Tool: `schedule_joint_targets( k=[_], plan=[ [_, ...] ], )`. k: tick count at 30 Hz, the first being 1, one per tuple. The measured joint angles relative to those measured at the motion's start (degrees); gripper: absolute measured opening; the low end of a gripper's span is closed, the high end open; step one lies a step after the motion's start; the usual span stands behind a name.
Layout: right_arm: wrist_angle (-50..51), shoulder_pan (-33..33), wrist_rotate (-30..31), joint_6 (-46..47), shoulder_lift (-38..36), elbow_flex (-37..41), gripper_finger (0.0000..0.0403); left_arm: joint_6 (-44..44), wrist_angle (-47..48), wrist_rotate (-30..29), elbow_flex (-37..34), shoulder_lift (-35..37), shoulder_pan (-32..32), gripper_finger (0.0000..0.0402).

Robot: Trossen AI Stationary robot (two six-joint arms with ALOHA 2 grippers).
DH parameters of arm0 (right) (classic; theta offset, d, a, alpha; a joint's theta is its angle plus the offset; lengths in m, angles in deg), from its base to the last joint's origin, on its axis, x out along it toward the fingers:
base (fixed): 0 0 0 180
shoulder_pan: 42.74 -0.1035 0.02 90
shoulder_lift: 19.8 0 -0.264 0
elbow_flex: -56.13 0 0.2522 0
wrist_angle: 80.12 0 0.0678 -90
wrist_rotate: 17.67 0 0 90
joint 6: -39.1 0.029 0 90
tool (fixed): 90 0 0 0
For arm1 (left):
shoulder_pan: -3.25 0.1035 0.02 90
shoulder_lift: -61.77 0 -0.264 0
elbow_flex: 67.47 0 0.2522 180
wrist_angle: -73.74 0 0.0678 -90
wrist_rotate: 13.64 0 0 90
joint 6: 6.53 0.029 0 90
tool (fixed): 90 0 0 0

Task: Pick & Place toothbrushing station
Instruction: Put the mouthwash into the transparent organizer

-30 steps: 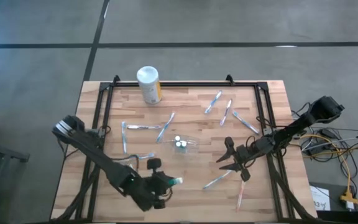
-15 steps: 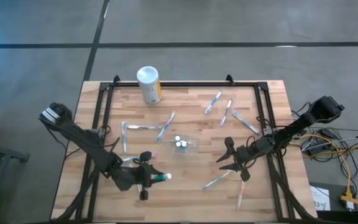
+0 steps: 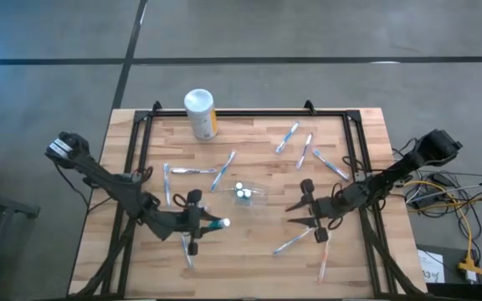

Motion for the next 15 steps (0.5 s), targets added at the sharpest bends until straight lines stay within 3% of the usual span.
schedule_joint_targets(
  k=[4, 10, 15],
  plan=[
    [9.0, 0.0, 4.4, -0.5, 1.2, -5.5, 0.0132, -5.0, -0.2, 0.3, -1.4, -1.1, -0.1, 0.0083],
    [38.0, -1.1, 4.0, 10.4, 1.8, -17.1, 0.0132, -12.4, 0.3, 1.8, -2.1, -4.0, -0.4, 0.0083],
    [41.7, -2.6, 4.0, 8.5, 4.6, -23.1, 0.0132, -12.7, 0.6, 2.3, -1.8, -5.9, -0.4, 0.0083]
  ],
)
